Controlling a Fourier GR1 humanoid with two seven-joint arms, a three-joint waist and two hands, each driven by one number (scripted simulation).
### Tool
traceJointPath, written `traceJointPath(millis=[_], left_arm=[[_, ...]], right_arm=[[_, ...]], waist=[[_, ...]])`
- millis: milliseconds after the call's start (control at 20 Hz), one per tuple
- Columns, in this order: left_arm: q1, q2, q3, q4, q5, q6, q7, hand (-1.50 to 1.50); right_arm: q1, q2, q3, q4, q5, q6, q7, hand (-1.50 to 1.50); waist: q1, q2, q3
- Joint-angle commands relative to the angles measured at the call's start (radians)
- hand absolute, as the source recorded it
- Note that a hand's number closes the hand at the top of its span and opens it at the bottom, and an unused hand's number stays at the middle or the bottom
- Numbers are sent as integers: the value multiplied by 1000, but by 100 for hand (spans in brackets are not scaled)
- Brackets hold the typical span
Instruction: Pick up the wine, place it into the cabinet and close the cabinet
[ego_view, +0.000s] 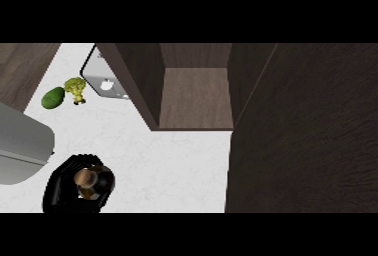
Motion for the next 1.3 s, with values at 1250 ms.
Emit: traceJointPath(millis=[1250], left_arm=[[-5,-152,-288,-803,-88,267,638,150]], right_arm=[[31,8,-10,-95,-70,13,34,-150]], waist=[[-2,1,0]])
